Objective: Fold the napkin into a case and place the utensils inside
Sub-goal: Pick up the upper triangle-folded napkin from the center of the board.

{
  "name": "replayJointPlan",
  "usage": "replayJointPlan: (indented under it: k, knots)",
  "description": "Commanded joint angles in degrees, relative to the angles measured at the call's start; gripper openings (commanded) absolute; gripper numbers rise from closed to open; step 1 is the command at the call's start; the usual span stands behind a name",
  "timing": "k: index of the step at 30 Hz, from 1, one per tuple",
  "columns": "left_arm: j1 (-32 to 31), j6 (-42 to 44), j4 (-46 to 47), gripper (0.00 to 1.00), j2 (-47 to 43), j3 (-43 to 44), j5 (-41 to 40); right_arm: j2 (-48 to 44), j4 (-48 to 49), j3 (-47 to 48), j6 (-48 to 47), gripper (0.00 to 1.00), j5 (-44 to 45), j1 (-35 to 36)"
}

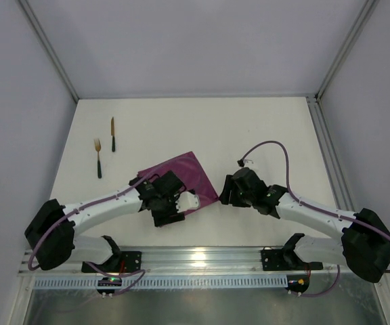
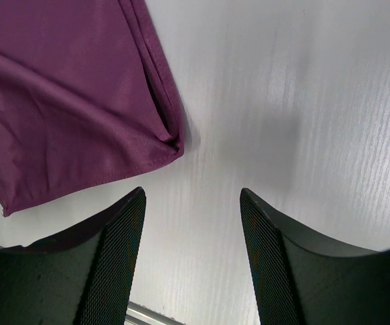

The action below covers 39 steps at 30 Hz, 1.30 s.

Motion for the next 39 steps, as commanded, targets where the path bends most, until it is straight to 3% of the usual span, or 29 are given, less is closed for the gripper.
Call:
replayJointPlan:
  k: [1, 11, 25, 39]
  knots:
    - [-3.48, 0.69, 2.04, 0.68, 1.01, -0.86, -7.31, -1.08, 2.92, -0.61, -0.59, 0.62, -1.16, -0.24]
    - [-6.12, 0.16, 4.15, 0.70, 5.15, -4.02, -6.52, -0.56, 3.36, -0.52, -1.03, 0.62, -1.60, -0.15]
    - [-6.12, -0.45, 10.30, 0.63, 9.64, -6.40, -8.37, -0.73, 3.01, -0.78, -1.03, 0.61, -2.04, -0.15]
    - [-6.12, 3.59, -2.53, 0.69, -0.12, 0.02, 0.86, -1.78, 2.04, -0.69, -1.20, 0.61, -1.95, -0.15]
